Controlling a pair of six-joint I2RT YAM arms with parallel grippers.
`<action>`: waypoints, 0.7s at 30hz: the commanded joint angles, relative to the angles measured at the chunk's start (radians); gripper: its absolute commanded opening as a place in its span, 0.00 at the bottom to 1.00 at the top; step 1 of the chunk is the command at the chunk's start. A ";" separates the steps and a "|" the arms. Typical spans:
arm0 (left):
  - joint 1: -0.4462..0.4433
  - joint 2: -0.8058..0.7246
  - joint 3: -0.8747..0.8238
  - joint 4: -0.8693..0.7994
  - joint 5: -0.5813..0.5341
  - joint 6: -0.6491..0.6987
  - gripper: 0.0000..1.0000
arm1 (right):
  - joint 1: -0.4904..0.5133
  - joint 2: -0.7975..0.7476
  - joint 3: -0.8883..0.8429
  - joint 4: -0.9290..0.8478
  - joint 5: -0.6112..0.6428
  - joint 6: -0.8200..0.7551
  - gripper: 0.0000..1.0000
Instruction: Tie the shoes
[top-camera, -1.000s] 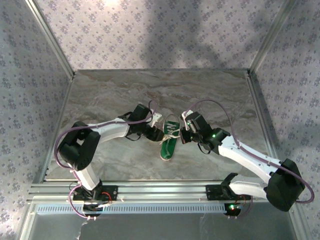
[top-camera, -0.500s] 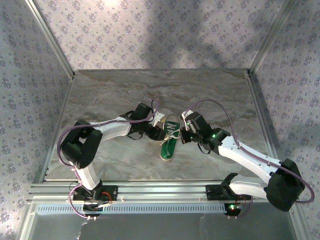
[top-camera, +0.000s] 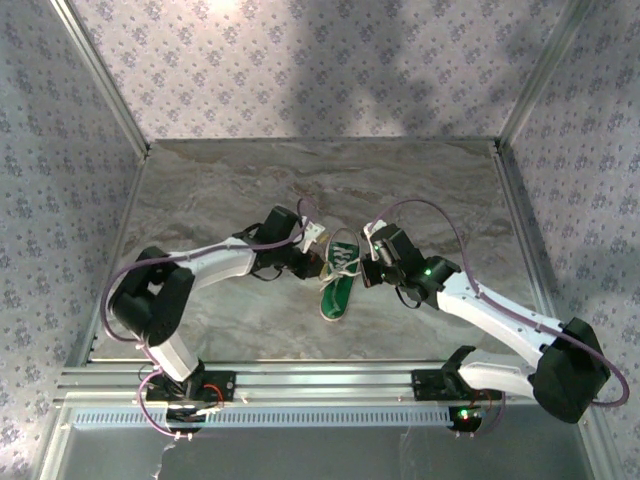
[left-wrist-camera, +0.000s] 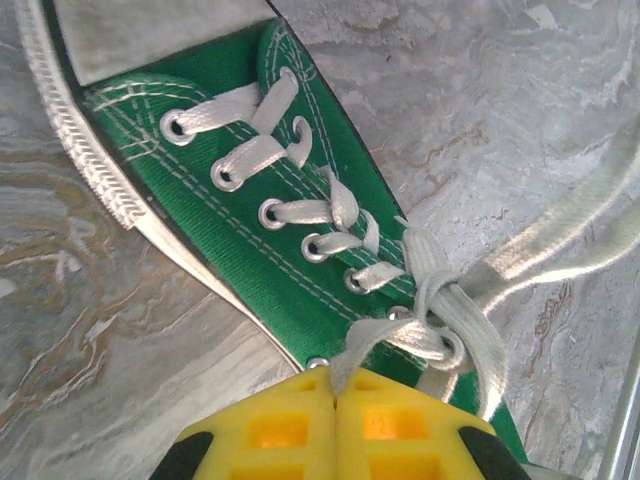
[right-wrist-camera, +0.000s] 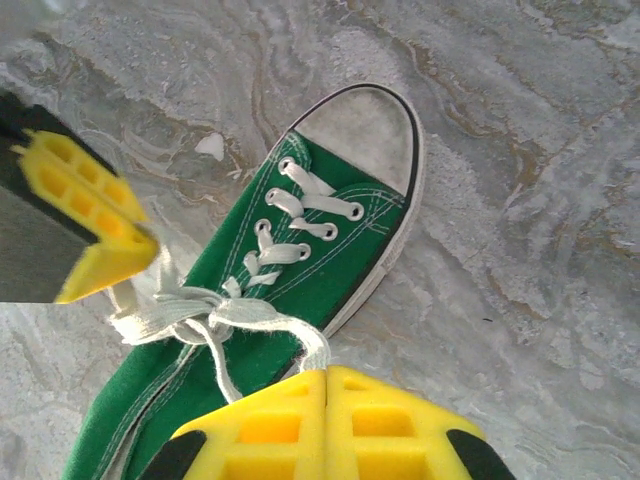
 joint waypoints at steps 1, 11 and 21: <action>-0.001 -0.073 -0.052 0.092 -0.038 -0.069 0.00 | 0.006 -0.020 0.036 -0.024 0.055 0.013 0.00; -0.057 -0.083 -0.152 0.367 -0.186 -0.314 0.00 | 0.013 0.025 0.053 -0.022 0.069 0.032 0.00; -0.081 -0.040 -0.231 0.625 -0.350 -0.515 0.00 | -0.046 0.064 0.012 -0.078 0.138 0.117 0.00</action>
